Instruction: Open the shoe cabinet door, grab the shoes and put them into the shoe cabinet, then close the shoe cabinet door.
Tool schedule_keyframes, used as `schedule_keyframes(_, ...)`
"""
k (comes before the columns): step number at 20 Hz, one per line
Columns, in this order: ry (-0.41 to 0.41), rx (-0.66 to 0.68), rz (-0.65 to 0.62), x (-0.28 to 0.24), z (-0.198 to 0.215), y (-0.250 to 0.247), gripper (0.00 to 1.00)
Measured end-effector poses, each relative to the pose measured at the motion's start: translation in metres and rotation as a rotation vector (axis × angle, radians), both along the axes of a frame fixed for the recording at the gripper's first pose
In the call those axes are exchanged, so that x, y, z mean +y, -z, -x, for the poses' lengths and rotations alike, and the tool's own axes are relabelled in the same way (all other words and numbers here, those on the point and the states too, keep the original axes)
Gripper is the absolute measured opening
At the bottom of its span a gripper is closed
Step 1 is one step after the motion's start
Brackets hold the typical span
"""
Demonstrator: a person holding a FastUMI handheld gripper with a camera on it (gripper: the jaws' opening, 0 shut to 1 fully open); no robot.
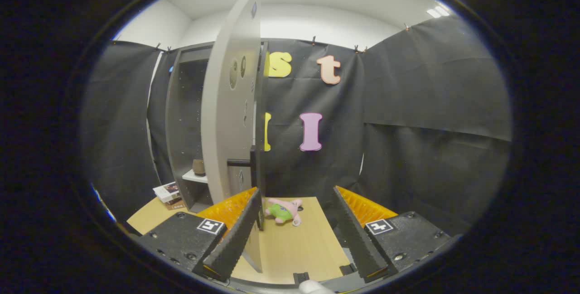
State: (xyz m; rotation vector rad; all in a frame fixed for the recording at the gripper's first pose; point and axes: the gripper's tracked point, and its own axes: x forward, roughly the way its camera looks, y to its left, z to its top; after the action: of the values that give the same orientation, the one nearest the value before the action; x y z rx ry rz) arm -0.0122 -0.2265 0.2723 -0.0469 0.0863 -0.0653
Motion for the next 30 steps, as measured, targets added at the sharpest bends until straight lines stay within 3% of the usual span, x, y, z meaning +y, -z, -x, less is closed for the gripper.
schedule_keyframes(8, -0.231, 0.045, -0.05, 0.015, -0.031, 0.014, 0.96)
schedule_keyframes(15, -0.358, 0.055, -0.059, 0.044, -0.031, 0.016, 0.94)
schedule_keyframes(24, -0.35, 0.062, -0.064, 0.159, -0.035, 0.023, 0.94)
schedule_keyframes(28, -0.397, 0.066, -0.012, 0.221, -0.05, 0.033, 0.94)
schedule_keyframes(30, -0.402, 0.053, -0.046, 0.244, -0.054, 0.037, 0.96)
